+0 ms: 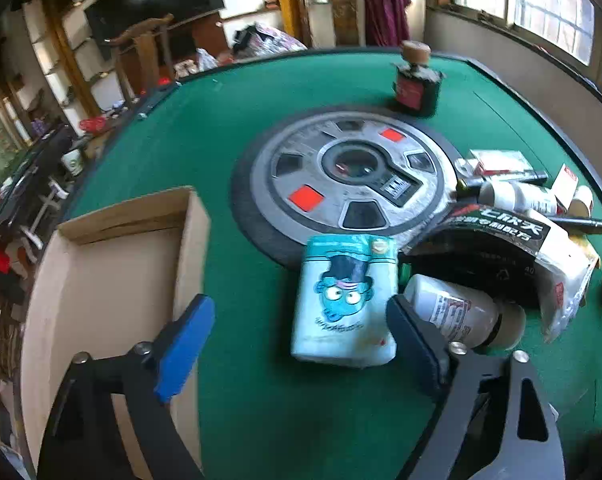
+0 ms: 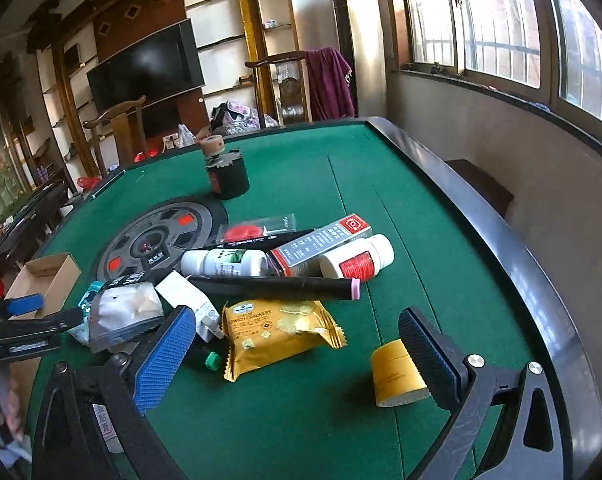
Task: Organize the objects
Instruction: 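Grasp the blue cartoon tissue pack with the left gripper while the right grasps the white ointment box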
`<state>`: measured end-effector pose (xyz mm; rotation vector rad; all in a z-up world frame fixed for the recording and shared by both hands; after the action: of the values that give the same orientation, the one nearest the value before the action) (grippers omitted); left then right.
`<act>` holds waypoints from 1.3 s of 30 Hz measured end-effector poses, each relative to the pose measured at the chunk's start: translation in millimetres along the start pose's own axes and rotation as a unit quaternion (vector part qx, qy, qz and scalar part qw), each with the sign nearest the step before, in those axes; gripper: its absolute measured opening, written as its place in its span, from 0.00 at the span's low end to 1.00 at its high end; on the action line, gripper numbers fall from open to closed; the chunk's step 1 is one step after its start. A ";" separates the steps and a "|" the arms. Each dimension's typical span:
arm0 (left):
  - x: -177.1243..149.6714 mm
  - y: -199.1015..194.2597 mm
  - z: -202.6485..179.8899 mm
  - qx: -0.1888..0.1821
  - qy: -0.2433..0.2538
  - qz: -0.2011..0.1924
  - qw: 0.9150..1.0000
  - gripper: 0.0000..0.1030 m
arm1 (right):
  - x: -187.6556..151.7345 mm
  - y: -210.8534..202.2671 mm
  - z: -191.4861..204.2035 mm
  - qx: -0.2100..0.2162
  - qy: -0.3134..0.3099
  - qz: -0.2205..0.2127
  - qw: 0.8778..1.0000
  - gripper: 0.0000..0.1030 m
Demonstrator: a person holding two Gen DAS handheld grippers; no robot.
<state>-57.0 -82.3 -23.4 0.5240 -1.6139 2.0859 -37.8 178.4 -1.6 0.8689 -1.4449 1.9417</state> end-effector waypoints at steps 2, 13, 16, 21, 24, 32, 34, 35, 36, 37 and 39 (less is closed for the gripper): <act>0.6 5.1 -4.2 -0.009 0.002 0.008 1.000 0.80 | 0.2 -1.1 1.9 0.003 -0.003 -0.001 1.000 1.00; 3.2 18.4 -27.2 -0.055 0.009 0.028 0.998 0.56 | -2.0 4.8 0.3 0.009 0.005 0.011 1.000 1.00; 5.9 12.4 -23.9 -0.073 -0.018 0.021 0.997 0.30 | -2.5 5.9 0.3 0.007 0.002 0.011 1.000 1.00; 4.1 -13.1 -17.0 -0.106 -0.044 -0.009 0.993 0.14 | -4.4 9.6 1.7 0.006 -0.004 0.018 1.000 1.00; -1.1 -38.6 -8.9 -0.127 -0.055 -0.031 0.990 0.13 | -5.2 10.9 2.6 0.013 -0.005 0.022 1.000 1.00; -32.4 -103.2 36.9 -0.162 -0.103 -0.081 0.978 0.13 | -9.8 10.0 15.8 0.053 -0.013 0.031 0.998 1.00; -40.7 -110.8 48.3 -0.163 -0.112 -0.085 0.976 0.13 | -13.8 4.8 32.3 0.087 -0.023 0.040 0.995 1.00; -45.6 -114.9 55.4 -0.161 -0.115 -0.089 0.976 0.13 | -18.0 1.2 44.6 0.107 -0.033 0.049 0.992 1.00; -50.8 -118.6 62.7 -0.157 -0.117 -0.093 0.976 0.13 | -22.1 -1.7 55.9 0.123 -0.045 0.057 0.990 1.00; -55.6 -121.4 69.0 -0.153 -0.120 -0.095 0.976 0.13 | -28.7 -5.3 72.6 0.139 -0.066 0.067 0.986 1.00; -64.5 -125.7 78.6 -0.154 -0.130 -0.099 0.974 0.13 | -40.4 -7.2 97.8 0.147 -0.105 0.082 0.980 1.00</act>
<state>68.9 -139.0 60.7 0.8359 -1.9000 1.6348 9.4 83.6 -8.2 1.1475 -1.4035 2.2856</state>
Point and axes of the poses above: each gripper's, at about its wrist camera, not at the fingertips, and y roughly the way its jaws point, z to its left, x to its top, the point moved 6 cm from there along y, roughly the way its jaws point, and after that the axes turned 9 degrees about x, right-handed, at the moved point
